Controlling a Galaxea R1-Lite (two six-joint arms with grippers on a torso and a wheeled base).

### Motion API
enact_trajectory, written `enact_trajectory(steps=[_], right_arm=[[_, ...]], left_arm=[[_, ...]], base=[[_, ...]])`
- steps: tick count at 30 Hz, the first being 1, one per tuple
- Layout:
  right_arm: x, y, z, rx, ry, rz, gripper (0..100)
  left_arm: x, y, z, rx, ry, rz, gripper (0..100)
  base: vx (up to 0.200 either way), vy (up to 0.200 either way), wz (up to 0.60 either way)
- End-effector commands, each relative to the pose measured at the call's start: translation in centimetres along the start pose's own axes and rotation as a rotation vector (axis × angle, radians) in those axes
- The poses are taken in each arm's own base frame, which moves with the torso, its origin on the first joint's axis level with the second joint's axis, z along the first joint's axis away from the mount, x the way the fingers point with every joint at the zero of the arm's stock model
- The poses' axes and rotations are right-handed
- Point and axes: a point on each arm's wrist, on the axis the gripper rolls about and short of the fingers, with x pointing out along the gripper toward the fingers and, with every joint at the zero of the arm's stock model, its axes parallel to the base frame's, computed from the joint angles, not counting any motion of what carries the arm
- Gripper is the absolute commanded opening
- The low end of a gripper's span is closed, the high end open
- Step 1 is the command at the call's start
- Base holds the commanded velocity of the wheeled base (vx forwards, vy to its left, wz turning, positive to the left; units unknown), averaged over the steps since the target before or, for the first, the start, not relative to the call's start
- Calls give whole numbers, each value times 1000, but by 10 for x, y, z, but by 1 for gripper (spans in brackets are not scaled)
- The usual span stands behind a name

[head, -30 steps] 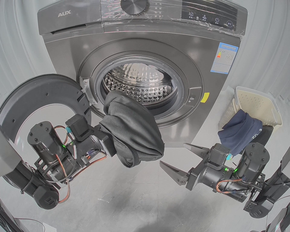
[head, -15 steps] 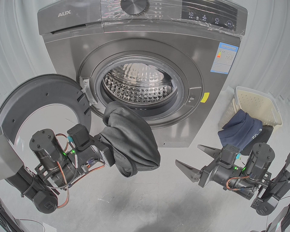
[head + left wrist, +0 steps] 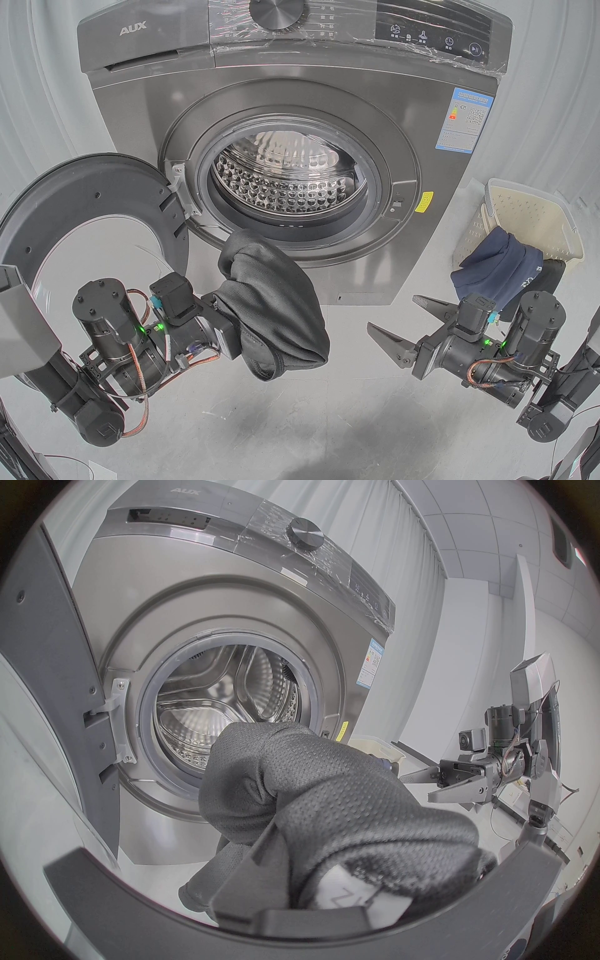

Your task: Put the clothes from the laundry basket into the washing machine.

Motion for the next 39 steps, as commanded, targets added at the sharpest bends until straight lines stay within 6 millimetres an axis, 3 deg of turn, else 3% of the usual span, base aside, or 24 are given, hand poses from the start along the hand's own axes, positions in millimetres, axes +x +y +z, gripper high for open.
enact_trajectory(steps=[1, 5, 11, 17, 29, 39], right_arm=[[1, 1, -2, 1, 6, 4, 100], [1, 1, -2, 1, 6, 5, 100], [2, 2, -2, 1, 9, 8, 100], [2, 2, -3, 2, 9, 9, 100], [3, 1, -5, 2, 15, 6, 100], [4, 3, -4, 2, 12, 11, 100]], left_arm=[[1, 0, -5, -2, 18, -2, 0], [2, -1, -6, -2, 21, -3, 0], [1, -5, -8, -4, 29, -20, 0], [0, -6, -8, -2, 34, -21, 0], [0, -6, -13, 35, 53, -20, 0], [-1, -7, -18, 42, 71, -27, 0]], base=[[200, 0, 0], [200, 0, 0], [0, 0, 0], [0, 200, 0], [0, 0, 0], [180, 0, 0]])
